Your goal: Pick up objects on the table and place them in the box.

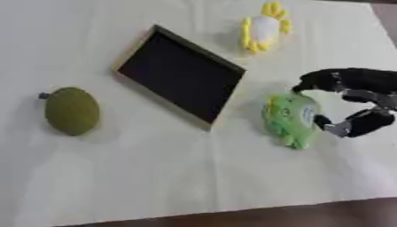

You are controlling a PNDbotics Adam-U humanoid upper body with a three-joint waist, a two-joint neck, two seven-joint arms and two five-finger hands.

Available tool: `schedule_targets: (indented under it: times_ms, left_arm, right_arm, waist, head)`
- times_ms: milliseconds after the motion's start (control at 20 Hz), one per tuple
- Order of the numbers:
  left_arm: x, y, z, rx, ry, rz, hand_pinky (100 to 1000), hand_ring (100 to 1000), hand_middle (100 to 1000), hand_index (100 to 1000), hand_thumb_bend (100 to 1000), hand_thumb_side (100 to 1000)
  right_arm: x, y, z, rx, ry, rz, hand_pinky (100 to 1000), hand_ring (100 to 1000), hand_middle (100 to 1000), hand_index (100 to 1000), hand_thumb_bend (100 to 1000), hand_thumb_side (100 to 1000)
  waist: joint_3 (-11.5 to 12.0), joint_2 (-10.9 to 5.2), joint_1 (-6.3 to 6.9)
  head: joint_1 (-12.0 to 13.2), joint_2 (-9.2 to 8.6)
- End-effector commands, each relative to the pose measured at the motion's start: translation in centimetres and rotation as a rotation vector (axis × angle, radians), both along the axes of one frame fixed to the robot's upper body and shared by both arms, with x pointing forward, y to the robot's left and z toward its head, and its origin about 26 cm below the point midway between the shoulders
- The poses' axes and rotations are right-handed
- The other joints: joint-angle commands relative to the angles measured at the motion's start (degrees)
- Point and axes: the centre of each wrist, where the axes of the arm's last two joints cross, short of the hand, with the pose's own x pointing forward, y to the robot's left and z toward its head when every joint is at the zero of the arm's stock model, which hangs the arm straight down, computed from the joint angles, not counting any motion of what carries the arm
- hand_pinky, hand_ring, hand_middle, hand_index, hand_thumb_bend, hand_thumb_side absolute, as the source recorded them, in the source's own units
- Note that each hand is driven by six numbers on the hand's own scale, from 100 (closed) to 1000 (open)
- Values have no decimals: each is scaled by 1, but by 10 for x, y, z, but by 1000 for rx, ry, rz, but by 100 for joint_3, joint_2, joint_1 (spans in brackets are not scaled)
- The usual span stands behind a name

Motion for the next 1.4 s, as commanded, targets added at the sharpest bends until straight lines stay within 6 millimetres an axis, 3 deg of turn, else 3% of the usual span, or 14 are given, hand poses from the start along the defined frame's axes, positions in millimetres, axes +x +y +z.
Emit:
schedule_targets:
  times_ms: [50,300,400,550,600,650,800,850,950,1400]
  left_arm:
    - [-2,-1,7,13,-25,-8,711,755,733,810,100,644]
    - [-2,-2,8,13,-26,-13,712,756,733,810,100,647]
    - [-2,-2,8,13,-26,-15,712,756,733,810,100,647]
    - [-2,-2,9,14,-28,-17,712,757,734,810,100,647]
    - [-2,-2,9,14,-28,-17,712,757,734,810,100,647]
    - [-2,-2,9,14,-27,-17,712,758,734,810,100,649]
    - [-2,-2,8,15,-24,-17,713,758,734,810,100,652]
    - [-2,-2,8,16,-23,-16,713,759,735,810,100,653]
    - [-2,-2,8,16,-22,-16,713,759,735,810,100,653]
    - [-2,-2,7,20,-17,-14,714,761,736,810,100,658]
  right_arm:
    - [2,-2,2,-43,-7,1,1000,1000,878,977,100,354]
    - [4,3,-2,-69,15,28,1000,1000,869,971,100,442]
    - [6,5,-4,-79,24,40,1000,1000,831,949,100,436]
    - [7,7,-6,-75,39,47,1000,1000,621,852,100,377]
    - [8,6,-6,-67,44,46,1000,1000,589,835,100,372]
    - [8,6,-7,-54,46,42,1000,1000,491,741,100,356]
    - [7,4,-4,18,24,16,1000,1000,412,646,100,283]
    - [6,3,-2,48,6,4,1000,946,356,584,100,220]
    - [5,2,3,113,-47,-14,954,845,291,511,100,220]
    - [-4,3,17,235,-179,4,915,777,225,444,100,157]
  waist:
    - [15,-89,18]
    - [32,-79,20]
    - [39,-76,21]
    - [51,-68,23]
    - [52,-66,24]
    - [52,-65,24]
    - [45,-66,22]
    - [41,-69,21]
    - [33,-73,19]
    - [14,-80,15]
  head:
    - [-12,-4]
    - [-16,-3]
    - [-17,-2]
    - [-22,-1]
    - [-21,0]
    - [-17,2]
    - [-6,6]
    - [-4,5]
    - [-1,5]
    - [18,14]
